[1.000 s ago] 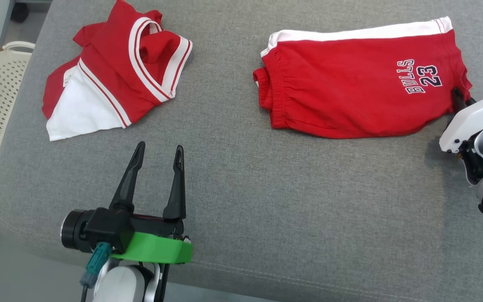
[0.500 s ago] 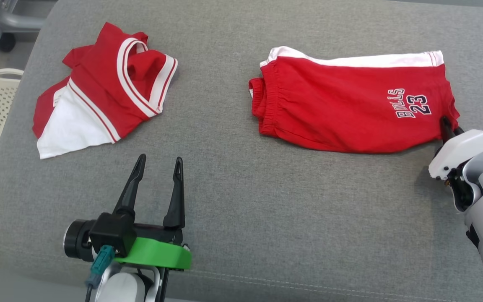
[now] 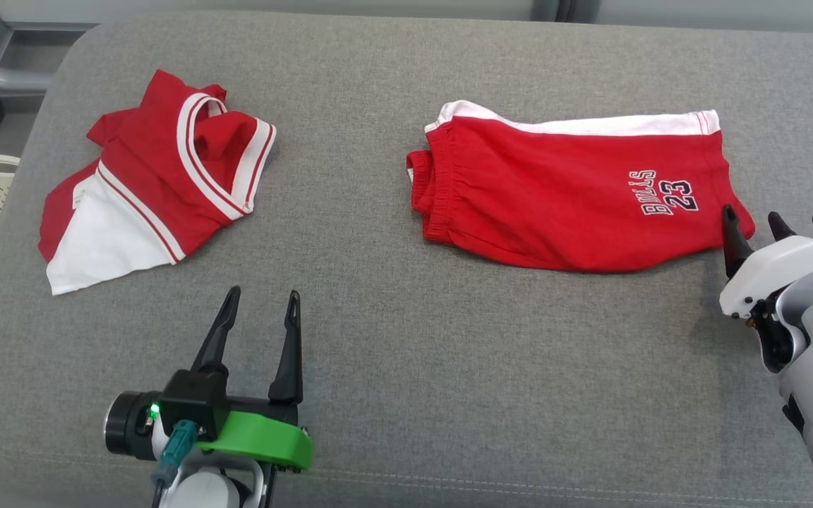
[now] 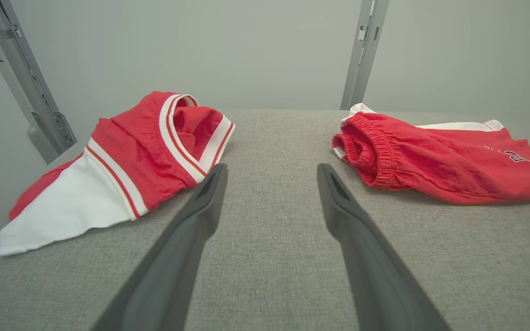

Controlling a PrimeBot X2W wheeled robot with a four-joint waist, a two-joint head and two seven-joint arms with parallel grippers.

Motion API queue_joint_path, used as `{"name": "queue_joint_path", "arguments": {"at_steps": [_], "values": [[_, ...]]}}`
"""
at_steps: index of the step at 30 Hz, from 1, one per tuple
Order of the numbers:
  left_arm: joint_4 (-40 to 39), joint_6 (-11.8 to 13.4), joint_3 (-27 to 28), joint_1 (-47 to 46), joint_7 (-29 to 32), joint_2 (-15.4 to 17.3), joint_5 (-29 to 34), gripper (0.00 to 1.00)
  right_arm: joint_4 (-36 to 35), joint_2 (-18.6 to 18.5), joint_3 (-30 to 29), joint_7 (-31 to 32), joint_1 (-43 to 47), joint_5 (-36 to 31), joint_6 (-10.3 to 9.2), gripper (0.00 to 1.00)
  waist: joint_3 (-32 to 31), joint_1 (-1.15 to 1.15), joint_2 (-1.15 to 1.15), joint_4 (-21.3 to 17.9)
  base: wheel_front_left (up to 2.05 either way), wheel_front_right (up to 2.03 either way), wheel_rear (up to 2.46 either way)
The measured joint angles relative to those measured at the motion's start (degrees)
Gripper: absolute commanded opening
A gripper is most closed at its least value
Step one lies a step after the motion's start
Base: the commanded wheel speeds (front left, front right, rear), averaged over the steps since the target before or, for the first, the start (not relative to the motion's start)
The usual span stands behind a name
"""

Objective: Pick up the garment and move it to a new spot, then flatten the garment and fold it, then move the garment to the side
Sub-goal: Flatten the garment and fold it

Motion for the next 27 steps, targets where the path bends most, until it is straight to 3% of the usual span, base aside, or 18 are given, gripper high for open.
{"name": "queue_joint_path", "arguments": {"at_steps": [8,12,17,22,27], "values": [[2.09,1.89,1.88,1.69,0.09,0.88,-0.48,1.0,-4.58,1.59,-2.85,-1.83,4.71,-2.48,0.0,1.0,-3.56,0.0,0.0,-0.97,0.0,0.0,0.0],[2.54,2.58,3.31,3.25,0.09,1.55,-1.11,1.0,-13.17,3.32,-7.08,-2.0,9.37,-6.5,0.0,1.0,-5.72,0.0,0.0,-1.73,0.0,0.0,0.0],[1.94,4.25,5.42,5.15,0.01,2.32,-1.22,1.0,-24.93,8.29,-12.43,-1.99,18.33,-12.43,0.0,1.0,-8.3,0.0,0.0,-2.98,0.0,0.0,0.0],[0.35,4.33,7.05,7.18,-0.01,2.6,-1.32,1.0,-33.67,12.85,-15.35,-2.01,27.41,-16.8,-0.01,1.0,-11.01,0.0,0.0,-4.02,0.0,0.0,0.0],[0.48,2.91,8.06,8.25,-0.09,2.72,-2.75,1.0,-37.8,14.7,-15.71,-1.59,32.61,-19.93,-0.01,1.0,-13.08,0.0,0.0,-4.88,0.0,0.0,0.0]]}}
